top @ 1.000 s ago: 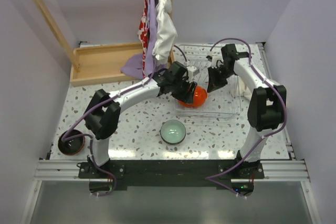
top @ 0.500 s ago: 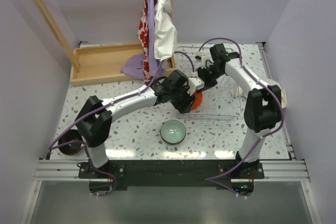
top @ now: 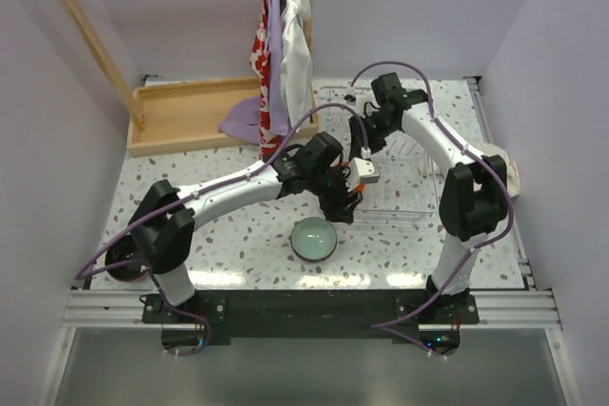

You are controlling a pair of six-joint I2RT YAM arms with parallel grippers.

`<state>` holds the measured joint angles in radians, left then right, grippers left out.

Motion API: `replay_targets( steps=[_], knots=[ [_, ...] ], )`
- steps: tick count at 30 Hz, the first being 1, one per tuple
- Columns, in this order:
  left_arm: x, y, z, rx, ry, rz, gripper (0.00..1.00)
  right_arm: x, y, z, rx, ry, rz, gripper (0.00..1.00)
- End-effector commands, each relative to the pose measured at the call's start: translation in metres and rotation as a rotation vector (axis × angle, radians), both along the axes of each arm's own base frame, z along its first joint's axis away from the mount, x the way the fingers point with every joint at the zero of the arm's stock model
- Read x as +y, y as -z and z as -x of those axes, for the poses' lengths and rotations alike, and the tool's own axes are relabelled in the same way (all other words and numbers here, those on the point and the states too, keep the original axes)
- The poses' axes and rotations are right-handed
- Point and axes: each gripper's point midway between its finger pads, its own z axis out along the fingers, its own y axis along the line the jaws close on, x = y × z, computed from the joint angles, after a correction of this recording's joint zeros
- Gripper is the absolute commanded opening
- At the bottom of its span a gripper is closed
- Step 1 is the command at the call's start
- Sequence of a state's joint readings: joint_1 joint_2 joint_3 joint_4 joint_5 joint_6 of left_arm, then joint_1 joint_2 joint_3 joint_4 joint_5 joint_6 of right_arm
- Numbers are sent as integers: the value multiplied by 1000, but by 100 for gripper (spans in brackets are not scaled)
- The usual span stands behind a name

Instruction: Load the bowls into the dish rack

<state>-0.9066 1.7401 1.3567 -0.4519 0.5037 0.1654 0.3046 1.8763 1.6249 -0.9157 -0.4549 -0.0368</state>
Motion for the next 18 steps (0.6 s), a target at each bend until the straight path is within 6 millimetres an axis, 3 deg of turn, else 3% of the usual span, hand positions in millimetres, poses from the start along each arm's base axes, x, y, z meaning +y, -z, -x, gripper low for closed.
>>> replay_targets(
  steps=[1, 7, 10, 14, 16, 17, 18],
  knots=[
    [-16, -19, 10, -24, 144, 101, 58, -30, -53, -13, -141, 69, -4, 0],
    [-32, -37, 6, -69, 195, 131, 52, -89, -59, -3, -133, 190, 38, 0],
    [-38, -54, 0, -92, 183, 147, 47, -99, -57, 6, -142, 204, 70, 0],
    [-34, -88, 1, -193, 202, 171, 48, -107, -84, 23, -239, 223, 81, 0],
    [-25, -94, 9, -226, 250, 138, 50, -114, -92, 32, -271, 245, 102, 2],
    [-18, -100, 10, -245, 257, 122, 50, -117, -89, 41, -259, 251, 116, 23],
    [-4, -98, 16, -231, 265, 68, 51, -119, -101, 51, -305, 258, 116, 32]
  ],
)
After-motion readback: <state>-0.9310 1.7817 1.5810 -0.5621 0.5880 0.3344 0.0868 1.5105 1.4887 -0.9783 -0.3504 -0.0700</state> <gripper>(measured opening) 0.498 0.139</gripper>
